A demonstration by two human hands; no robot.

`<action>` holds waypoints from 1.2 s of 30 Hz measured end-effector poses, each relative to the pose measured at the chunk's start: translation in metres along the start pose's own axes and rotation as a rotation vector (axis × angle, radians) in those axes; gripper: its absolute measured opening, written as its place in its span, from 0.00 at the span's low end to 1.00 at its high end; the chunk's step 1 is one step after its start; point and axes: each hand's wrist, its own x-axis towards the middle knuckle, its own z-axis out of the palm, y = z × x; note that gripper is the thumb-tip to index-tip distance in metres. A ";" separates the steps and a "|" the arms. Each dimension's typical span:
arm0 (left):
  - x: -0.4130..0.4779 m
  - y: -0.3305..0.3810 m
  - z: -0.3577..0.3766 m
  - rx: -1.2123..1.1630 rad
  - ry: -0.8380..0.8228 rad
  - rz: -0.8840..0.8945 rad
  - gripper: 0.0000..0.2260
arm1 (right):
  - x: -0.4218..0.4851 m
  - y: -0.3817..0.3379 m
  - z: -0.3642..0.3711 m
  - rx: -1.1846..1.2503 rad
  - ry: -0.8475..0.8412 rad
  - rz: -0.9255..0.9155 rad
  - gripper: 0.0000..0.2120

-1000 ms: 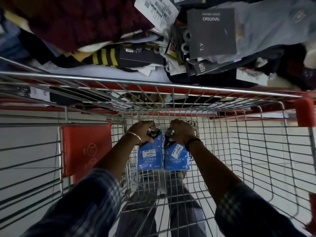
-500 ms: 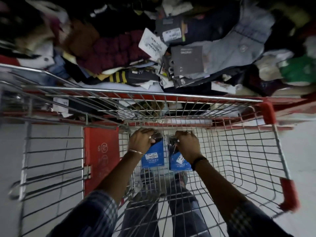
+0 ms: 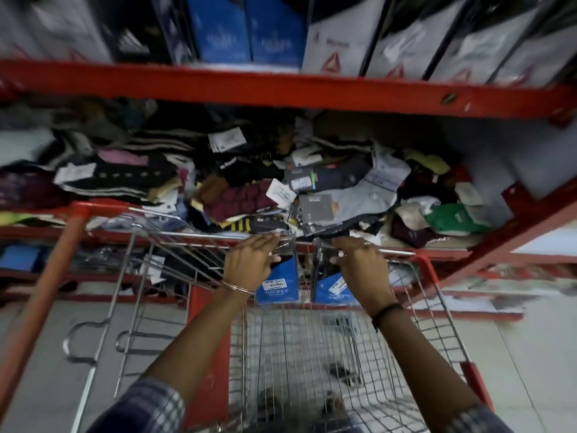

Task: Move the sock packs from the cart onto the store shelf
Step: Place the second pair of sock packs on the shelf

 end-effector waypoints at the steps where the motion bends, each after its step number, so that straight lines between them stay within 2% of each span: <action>1: 0.008 0.002 -0.014 0.006 0.051 0.025 0.21 | 0.007 -0.005 -0.014 0.008 0.040 -0.028 0.14; 6: 0.044 0.009 -0.071 0.052 0.299 0.127 0.17 | 0.034 -0.030 -0.073 0.034 0.213 -0.135 0.18; 12: 0.097 0.010 -0.158 0.126 0.570 0.268 0.14 | 0.076 -0.065 -0.145 0.116 0.403 -0.288 0.15; 22: 0.179 -0.021 -0.261 0.309 0.823 0.362 0.12 | 0.147 -0.128 -0.223 0.125 0.684 -0.484 0.13; 25: 0.198 -0.033 -0.273 0.307 0.847 0.360 0.13 | 0.173 -0.138 -0.227 0.152 0.711 -0.483 0.12; 36: 0.234 -0.065 -0.261 0.190 0.743 0.322 0.14 | 0.237 -0.131 -0.204 0.302 0.748 -0.389 0.11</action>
